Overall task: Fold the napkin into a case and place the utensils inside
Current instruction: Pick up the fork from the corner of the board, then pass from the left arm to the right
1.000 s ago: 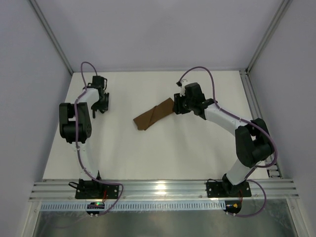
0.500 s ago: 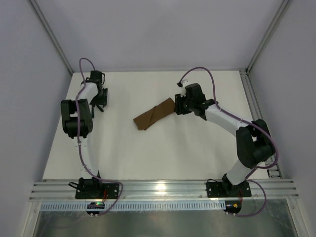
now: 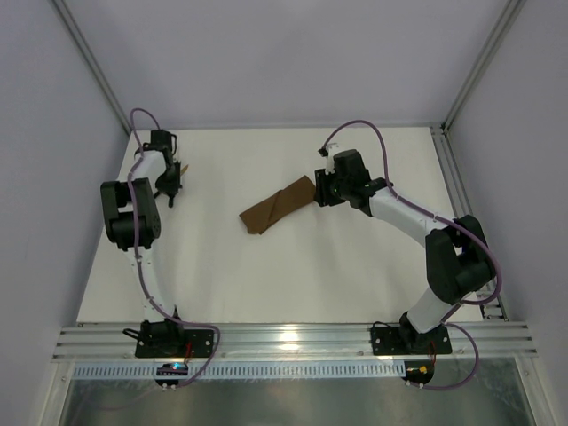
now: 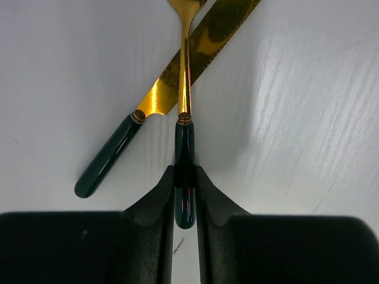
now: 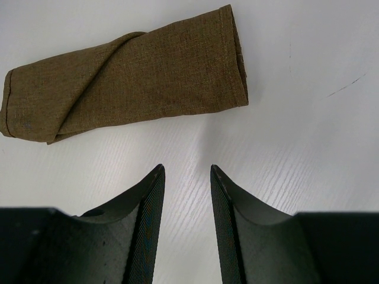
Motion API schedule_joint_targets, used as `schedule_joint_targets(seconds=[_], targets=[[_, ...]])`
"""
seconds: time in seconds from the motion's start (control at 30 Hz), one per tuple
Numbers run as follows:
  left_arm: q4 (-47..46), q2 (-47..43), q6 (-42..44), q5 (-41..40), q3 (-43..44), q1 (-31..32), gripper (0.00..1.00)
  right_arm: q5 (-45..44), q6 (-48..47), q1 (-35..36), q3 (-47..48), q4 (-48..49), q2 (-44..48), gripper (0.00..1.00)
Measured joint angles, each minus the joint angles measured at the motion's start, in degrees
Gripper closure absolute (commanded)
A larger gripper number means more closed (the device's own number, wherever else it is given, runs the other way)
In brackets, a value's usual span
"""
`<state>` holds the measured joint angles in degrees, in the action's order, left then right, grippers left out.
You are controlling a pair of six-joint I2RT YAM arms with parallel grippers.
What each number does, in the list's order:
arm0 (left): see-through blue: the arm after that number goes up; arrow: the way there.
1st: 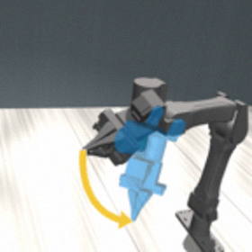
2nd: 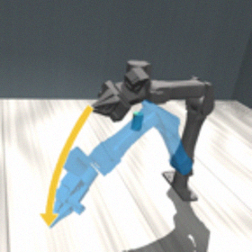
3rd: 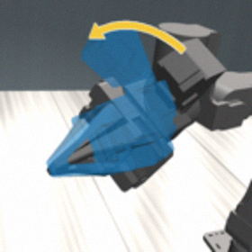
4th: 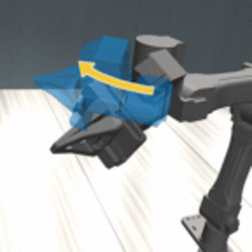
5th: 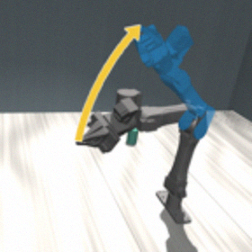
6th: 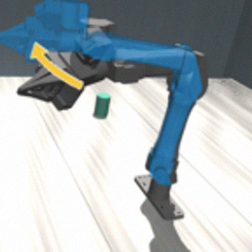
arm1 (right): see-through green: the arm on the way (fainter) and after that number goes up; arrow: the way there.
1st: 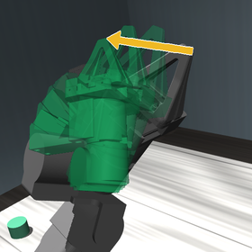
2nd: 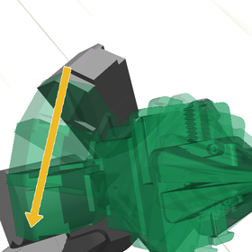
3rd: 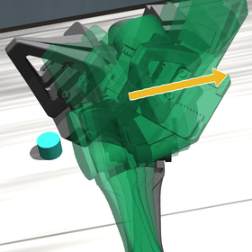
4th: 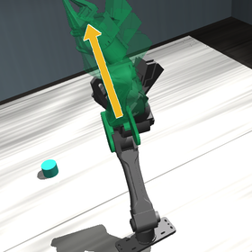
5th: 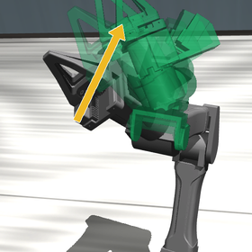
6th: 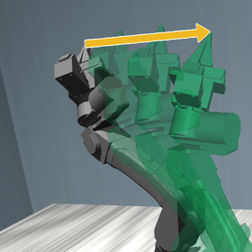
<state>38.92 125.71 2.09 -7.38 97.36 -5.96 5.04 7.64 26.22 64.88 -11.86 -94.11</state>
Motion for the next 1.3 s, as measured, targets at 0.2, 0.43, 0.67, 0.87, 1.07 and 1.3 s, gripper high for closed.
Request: schedule_joint_targets(seconds=[0.2, 0.43, 0.67, 0.87, 1.07, 1.3], targets=[[-1.62, -4.92, 0.0, 1.46, -7.5, -0.52, 1.0, -0.02, 0.0, 0.0, -0.09, -0.09, 0.22, 0.59], [-1.79, -12.9, 0.55, 2.99, -17.62, -0.55, 1.0, 0.02, 0.04, 0.0, -0.5, -0.33, 2.54, 0.59], [-0.04, -20.59, 4.46, 11.43, -18.91, -0.72, 1.0, 0.15, 0.09, 0.0, -0.98, -0.31, 3.69, 0.59], [2.12, -21.33, 6.05, 19.56, -19.04, -0.83, 1.0, 0.13, 0.11, 0.0, -1.2, -0.33, 4.37, 0.59], [2.62, -29.9, 9.68, 26.99, -23.37, 3.34, 1.0, 3.26, 2.54, 0.0, -4.24, 2.78, 8.2, 0.59], [2.82, -42.62, 13.51, 28.61, -23.06, 22.86, 1.0, 9.92, 8.5, 3.08, -4.9, 14.19, 13.77, 0.52]])
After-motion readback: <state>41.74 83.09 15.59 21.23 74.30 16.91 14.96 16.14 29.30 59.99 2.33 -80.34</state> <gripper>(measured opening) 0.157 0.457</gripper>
